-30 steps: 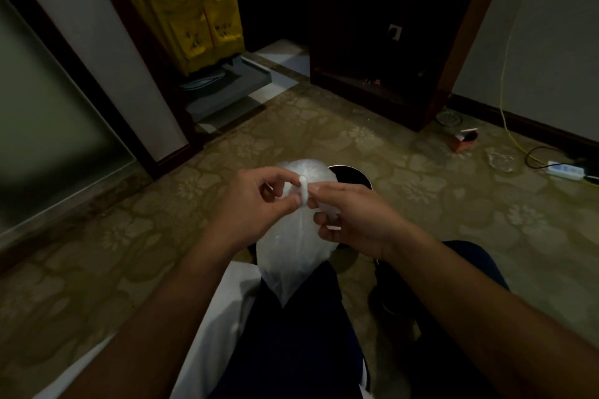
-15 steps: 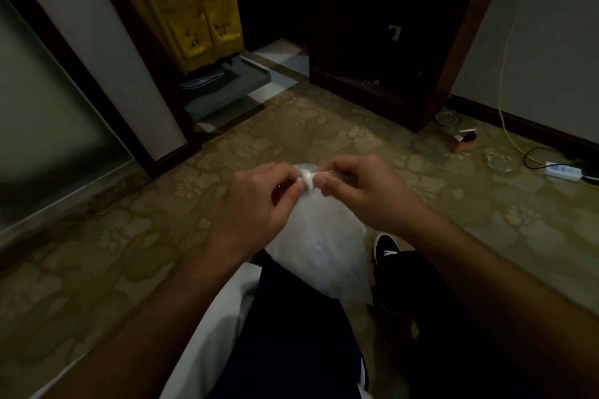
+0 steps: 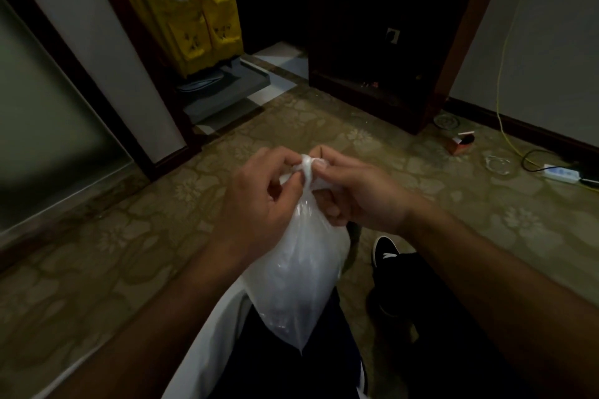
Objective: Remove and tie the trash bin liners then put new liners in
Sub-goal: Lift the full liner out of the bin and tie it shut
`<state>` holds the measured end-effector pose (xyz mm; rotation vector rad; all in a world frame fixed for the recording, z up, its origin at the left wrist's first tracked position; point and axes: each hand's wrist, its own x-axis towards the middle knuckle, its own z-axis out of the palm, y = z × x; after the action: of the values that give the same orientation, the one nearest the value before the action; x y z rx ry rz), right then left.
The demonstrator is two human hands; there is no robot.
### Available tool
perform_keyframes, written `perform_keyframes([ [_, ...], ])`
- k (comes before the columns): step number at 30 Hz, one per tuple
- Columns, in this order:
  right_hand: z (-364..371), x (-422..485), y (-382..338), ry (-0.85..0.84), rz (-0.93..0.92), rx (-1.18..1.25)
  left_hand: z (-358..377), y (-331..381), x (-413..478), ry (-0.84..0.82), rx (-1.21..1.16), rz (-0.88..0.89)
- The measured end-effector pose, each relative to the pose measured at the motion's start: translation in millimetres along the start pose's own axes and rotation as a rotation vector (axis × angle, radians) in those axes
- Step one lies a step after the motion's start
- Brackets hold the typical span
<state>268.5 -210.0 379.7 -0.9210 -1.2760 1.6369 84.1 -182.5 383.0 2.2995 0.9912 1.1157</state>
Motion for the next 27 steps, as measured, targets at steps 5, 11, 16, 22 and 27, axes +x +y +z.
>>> perform_keyframes([
  [5, 0.2, 3.2, 14.0, 0.043, -0.047, -0.015, -1.5, 2.5, -1.6, -0.122, -0.391, -0.307],
  [11, -1.6, -8.5, 8.1, 0.058, -0.064, -0.314, -17.9, -3.9, 5.5, -0.409, -0.616, -0.503],
  [16, -6.7, -10.5, -10.3, 0.011, -0.063, -0.62, -17.4, -0.4, 14.5, -0.511, -0.802, -0.624],
  [22, -18.0, -12.4, -27.3, -0.025, -0.083, -1.045, -23.2, 6.4, 21.8, -0.662, -0.528, -0.687],
  [27, -17.4, -9.8, -25.2, 0.011, -0.125, -1.137, -26.4, 12.6, 35.2, -0.675, -0.262, -0.733],
])
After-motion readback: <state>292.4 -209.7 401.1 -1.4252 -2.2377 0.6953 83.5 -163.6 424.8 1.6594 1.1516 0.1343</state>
